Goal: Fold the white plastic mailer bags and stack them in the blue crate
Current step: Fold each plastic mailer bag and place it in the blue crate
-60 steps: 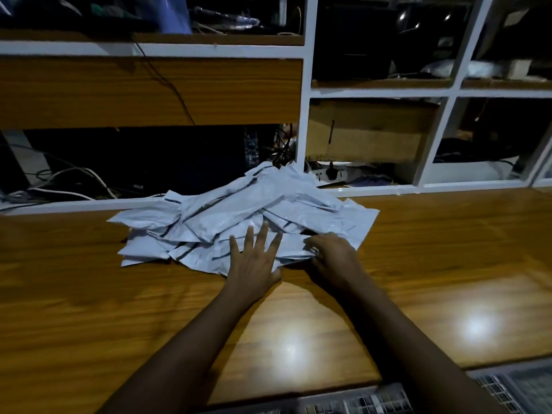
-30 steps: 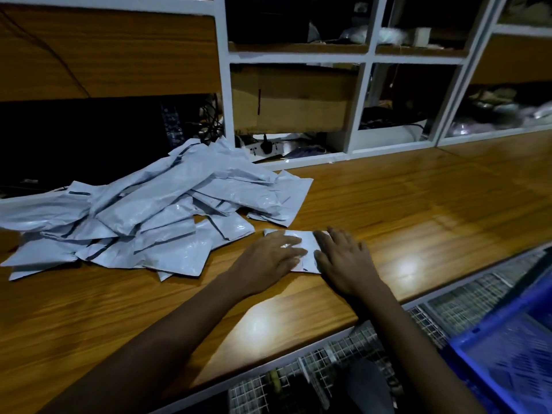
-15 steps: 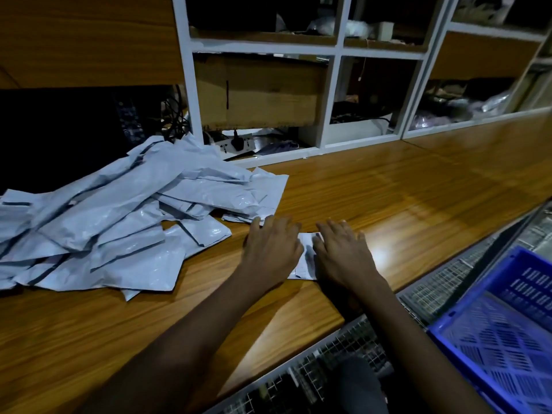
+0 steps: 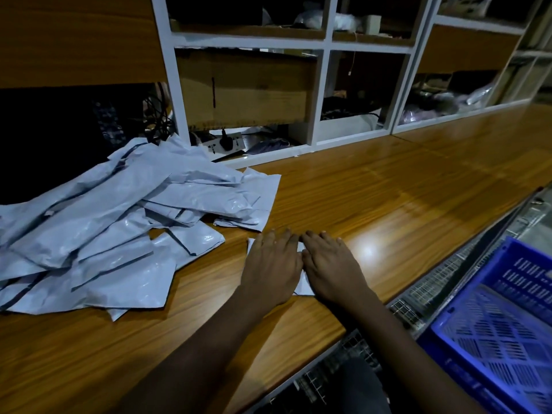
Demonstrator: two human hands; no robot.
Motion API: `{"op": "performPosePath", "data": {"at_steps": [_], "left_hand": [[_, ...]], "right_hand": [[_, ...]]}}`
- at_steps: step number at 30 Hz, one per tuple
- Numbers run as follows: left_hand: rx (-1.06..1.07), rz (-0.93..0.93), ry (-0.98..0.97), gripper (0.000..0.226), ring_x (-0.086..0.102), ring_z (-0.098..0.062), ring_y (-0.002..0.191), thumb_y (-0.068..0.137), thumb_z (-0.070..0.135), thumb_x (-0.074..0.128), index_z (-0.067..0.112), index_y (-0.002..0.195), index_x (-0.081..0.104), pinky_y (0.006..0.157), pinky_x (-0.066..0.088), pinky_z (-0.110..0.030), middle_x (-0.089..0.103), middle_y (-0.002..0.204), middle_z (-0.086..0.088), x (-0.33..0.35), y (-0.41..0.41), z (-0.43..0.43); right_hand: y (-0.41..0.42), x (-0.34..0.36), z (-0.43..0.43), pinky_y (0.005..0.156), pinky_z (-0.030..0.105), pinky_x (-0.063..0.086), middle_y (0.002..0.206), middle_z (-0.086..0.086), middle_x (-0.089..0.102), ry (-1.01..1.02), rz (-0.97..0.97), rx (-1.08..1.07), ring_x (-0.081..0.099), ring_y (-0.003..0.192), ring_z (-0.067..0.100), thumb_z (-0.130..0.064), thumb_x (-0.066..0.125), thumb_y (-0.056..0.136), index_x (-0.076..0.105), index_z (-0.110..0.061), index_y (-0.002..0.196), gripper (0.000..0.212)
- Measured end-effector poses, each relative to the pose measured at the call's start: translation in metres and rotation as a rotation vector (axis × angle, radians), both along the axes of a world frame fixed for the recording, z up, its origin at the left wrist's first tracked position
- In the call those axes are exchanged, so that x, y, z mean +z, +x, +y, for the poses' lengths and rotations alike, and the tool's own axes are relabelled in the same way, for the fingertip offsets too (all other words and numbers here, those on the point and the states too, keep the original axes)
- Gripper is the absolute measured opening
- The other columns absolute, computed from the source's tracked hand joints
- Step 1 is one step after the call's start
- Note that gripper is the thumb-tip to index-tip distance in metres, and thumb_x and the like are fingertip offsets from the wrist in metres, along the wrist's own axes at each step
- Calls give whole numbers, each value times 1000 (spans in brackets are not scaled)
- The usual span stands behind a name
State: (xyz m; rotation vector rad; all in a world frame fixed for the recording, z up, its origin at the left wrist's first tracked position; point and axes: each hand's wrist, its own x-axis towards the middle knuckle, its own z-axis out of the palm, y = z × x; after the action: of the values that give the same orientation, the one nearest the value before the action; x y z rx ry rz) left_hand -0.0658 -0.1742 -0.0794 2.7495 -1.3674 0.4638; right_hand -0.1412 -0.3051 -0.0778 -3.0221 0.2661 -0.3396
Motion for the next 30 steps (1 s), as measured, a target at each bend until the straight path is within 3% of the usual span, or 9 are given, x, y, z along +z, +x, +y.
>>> {"op": "performPosePath", "data": {"at_steps": [3,7,11,16,20,23,25,28,30], "left_hand": [[-10,1,50,71,42,-36,136,94,39,5,10,145,44,112,34,-49,43,151,-14,5,3,0],[25,-30,117,55,29,-36,144,104,36,27,9,152,31,115,27,-48,28,159,-17,10,13,-6],[-33,-2,125,78,35,-36,141,94,41,-5,6,148,38,115,28,-49,34,156,-18,8,10,1],[-16,54,46,71,52,-32,128,97,43,6,8,141,50,105,41,-46,53,143,-12,10,9,9],[19,74,27,75,52,-30,127,95,44,0,13,143,49,104,41,-44,53,144,-8,12,10,5],[-2,71,37,72,42,-30,136,98,46,0,14,150,37,111,31,-45,42,153,-6,13,5,13],[-19,80,57,60,31,-28,143,105,44,11,14,155,24,117,23,-44,31,159,-5,11,3,20],[-48,95,94,59,20,-26,148,106,45,20,16,157,12,121,15,-43,19,163,-4,10,3,30],[-67,131,105,61,18,-24,149,105,47,21,18,158,11,121,13,-42,16,164,-2,11,6,34]], "right_hand": [[5,1,-4,96,60,45,136,21,58,-25,55,-14,55,123,45,-36,16,99,58,1,132,64],[18,3,-9,94,64,43,135,23,58,-3,90,-27,54,121,47,-38,16,99,59,1,130,66],[10,-1,-5,96,67,42,136,20,59,-45,69,-38,52,126,46,-43,-1,104,59,-1,131,78],[9,1,-6,110,66,24,153,14,41,-76,103,-11,32,142,44,-55,-25,91,45,-6,145,101],[14,5,-11,114,63,17,161,9,29,-81,94,16,22,147,40,-61,-27,83,34,-12,152,104],[8,4,-11,116,63,11,163,5,22,-73,94,38,13,151,36,-60,-17,84,26,-15,155,95],[2,4,-10,117,62,7,165,0,18,-28,113,66,5,152,32,-63,-10,87,20,-19,157,88],[-3,6,-14,118,59,2,166,-5,13,62,156,110,-2,153,26,-59,16,102,15,-25,158,66],[-5,9,-19,119,57,-1,166,-8,10,112,186,139,-4,153,22,-62,26,100,14,-28,158,68]]}}
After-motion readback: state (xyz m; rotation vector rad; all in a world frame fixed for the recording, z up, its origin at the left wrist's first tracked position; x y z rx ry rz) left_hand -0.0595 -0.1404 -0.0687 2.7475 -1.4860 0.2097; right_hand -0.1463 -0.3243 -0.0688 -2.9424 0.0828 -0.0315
